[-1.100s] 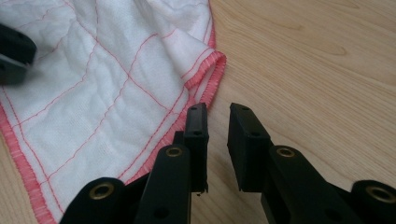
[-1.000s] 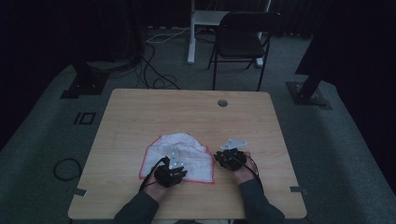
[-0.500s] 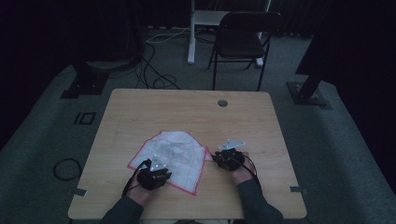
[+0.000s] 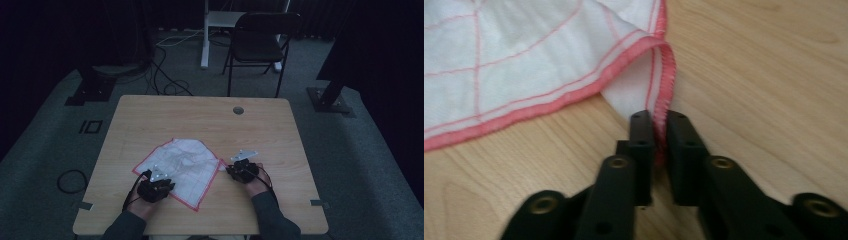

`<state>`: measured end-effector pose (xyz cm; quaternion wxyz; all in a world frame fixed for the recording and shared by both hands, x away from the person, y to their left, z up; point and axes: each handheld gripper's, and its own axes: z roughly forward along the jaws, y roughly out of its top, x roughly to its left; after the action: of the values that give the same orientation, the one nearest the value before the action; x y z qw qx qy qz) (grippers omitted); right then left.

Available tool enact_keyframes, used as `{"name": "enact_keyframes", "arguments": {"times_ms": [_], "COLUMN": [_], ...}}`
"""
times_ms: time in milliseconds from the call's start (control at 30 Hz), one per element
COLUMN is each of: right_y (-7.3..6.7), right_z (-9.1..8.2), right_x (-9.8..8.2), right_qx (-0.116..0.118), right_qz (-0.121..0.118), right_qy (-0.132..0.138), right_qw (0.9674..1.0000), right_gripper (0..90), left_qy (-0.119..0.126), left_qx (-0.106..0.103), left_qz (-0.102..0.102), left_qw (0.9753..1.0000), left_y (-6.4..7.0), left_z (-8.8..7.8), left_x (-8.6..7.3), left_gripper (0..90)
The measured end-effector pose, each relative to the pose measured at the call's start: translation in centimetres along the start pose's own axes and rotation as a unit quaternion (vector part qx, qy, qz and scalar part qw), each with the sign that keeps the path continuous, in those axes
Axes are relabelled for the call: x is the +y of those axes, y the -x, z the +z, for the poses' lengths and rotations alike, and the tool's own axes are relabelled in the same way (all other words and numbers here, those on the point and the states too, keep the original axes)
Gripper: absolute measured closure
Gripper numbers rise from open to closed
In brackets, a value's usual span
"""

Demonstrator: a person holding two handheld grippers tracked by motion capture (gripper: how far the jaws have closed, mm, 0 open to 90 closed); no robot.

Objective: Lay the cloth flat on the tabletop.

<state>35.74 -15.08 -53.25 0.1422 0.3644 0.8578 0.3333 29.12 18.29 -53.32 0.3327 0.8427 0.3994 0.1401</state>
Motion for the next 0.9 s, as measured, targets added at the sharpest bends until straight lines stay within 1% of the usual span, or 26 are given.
{"name": "enact_keyframes", "arguments": {"times_ms": [100, 167, 233, 300, 367, 400, 433, 500, 600, 667, 767, 900], "right_y": [0.4, 0.8, 1.2, 1.6, 1.7, 2.0, 2.0, 2.2, 2.7, 2.9, 2.5, 1.6], "right_z": [-0.5, -1.0, -1.5, -1.9, -2.2, -2.6, -2.7, -3.1, -3.7, -3.9, -3.9, -3.2], "right_x": [0.0, 0.0, 0.0, 0.0, 0.0, 0.0, 0.0, 0.0, -0.1, -0.1, 0.0, 0.6], "right_qx": [-0.024, -0.034, -0.046, -0.064, -0.068, -0.076, -0.079, -0.097, -0.101, -0.097, -0.088, -0.074], "right_qz": [-0.003, 0.002, 0.006, 0.002, 0.004, 0.003, 0.002, 0.004, 0.021, 0.026, 0.023, 0.014], "right_qy": [0.01, 0.019, 0.027, 0.033, 0.038, 0.045, 0.047, 0.048, 0.056, 0.059, 0.062, 0.062], "right_qw": [0.9997, 0.9992, 0.9985, 0.9974, 0.997, 0.9961, 0.9958, 0.9942, 0.9931, 0.9933, 0.994, 0.9952], "right_gripper": [87.5, 88.1, 88.3, 88.3, 88.3, 86.7, 85.9, 83.6, 81.1, 80.0, 78.5, 77.0], "left_qy": [0.001, 0.0, 0.0, -0.001, -0.001, -0.002, -0.002, -0.003, -0.003, -0.003, -0.004, -0.003], "left_qx": [0.001, 0.002, 0.003, 0.004, 0.004, 0.007, 0.008, 0.009, 0.01, 0.01, 0.01, 0.01], "left_qz": [-0.004, -0.005, -0.005, -0.005, -0.005, -0.004, -0.004, -0.004, -0.004, -0.005, -0.005, -0.005], "left_qw": [1.0, 1.0, 1.0, 1.0, 1.0, 1.0, 1.0, 0.9999, 0.9999, 0.9999, 0.9999, 0.9999], "left_y": [-0.1, -0.2, -0.3, -0.3, -0.3, -0.3, -0.2, -0.2, -0.2, -0.2, -0.1, 0.0], "left_z": [-0.1, -0.2, -0.3, -0.4, -0.4, -0.4, -0.4, -0.4, -0.4, -0.4, -0.4, -0.5], "left_x": [-0.1, -0.2, -0.3, -0.4, -0.4, -0.4, -0.4, -0.4, -0.4, -0.4, -0.4, -0.5], "left_gripper": [74.9, 75.0, 75.2, 75.3, 75.3, 75.2, 75.2, 75.1, 75.0, 74.8, 74.4, 74.3]}}
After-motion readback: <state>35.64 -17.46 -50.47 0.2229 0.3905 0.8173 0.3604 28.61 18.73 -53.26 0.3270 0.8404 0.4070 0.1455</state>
